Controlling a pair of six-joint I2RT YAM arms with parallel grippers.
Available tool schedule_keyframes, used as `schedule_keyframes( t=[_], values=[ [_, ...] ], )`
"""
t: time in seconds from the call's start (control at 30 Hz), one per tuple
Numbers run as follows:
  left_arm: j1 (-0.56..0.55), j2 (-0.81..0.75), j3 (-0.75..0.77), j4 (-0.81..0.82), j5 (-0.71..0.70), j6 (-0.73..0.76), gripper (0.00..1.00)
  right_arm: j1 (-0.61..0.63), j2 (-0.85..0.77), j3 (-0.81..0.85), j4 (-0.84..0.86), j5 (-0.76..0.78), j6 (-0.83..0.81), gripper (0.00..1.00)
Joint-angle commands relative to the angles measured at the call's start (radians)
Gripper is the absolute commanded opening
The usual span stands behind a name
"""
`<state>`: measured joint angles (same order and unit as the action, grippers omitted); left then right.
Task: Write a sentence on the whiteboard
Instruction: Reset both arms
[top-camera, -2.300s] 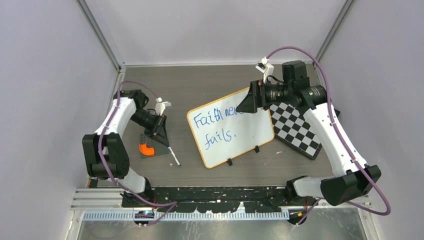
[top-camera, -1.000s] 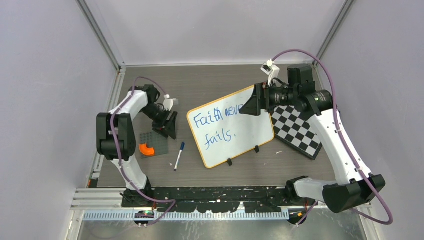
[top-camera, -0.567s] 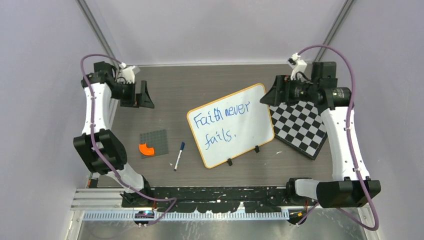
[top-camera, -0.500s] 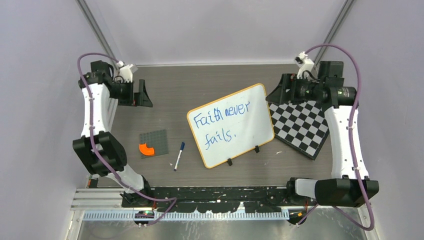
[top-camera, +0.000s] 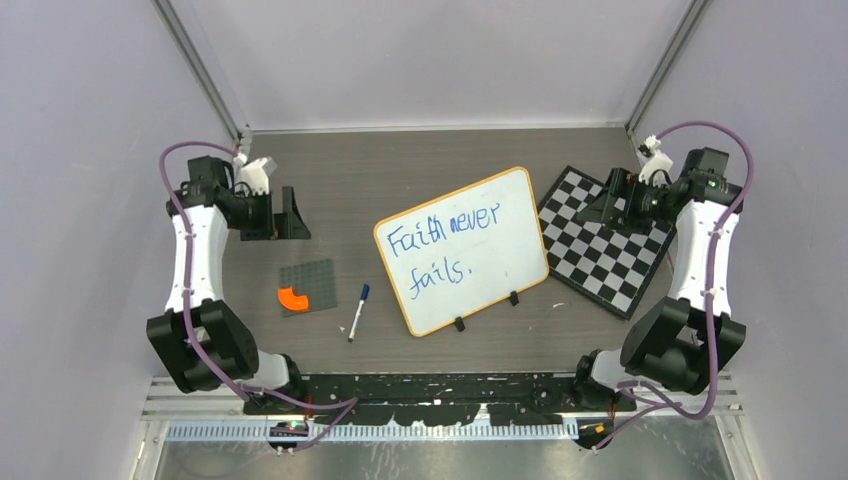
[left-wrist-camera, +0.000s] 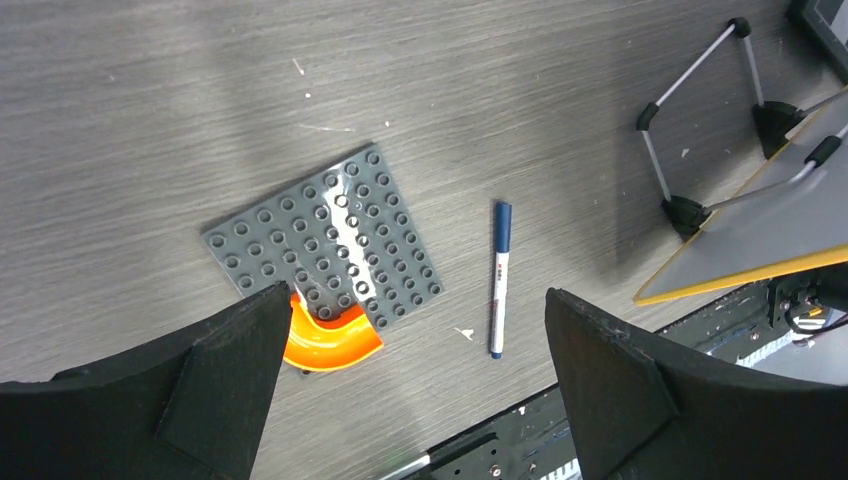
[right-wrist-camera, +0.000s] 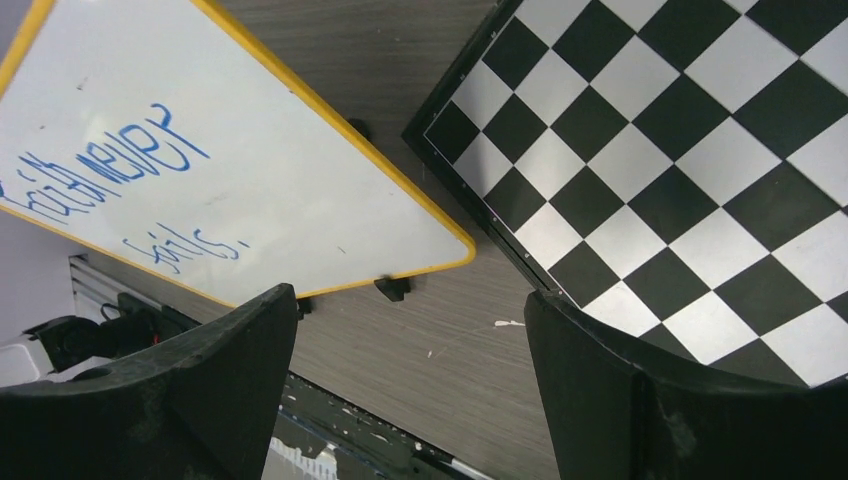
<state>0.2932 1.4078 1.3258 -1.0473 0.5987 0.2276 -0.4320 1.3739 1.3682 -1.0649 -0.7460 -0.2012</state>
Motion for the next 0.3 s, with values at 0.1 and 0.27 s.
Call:
schedule_keyframes(
  t=[0.1, 0.27],
  values=[
    [0.007, -0.054, -0.073, 0.127, -0.025, -0.071, 1.0, -0.017, -0.012, -0.072, 0.05, -0.025, -0.023, 0.88],
    [0.007, -0.064, -0.068, 0.144, -0.038, -0.101, 1.0, -0.017, -0.023, -0.09, 0.07, -0.02, -0.015, 0.88]
  ],
)
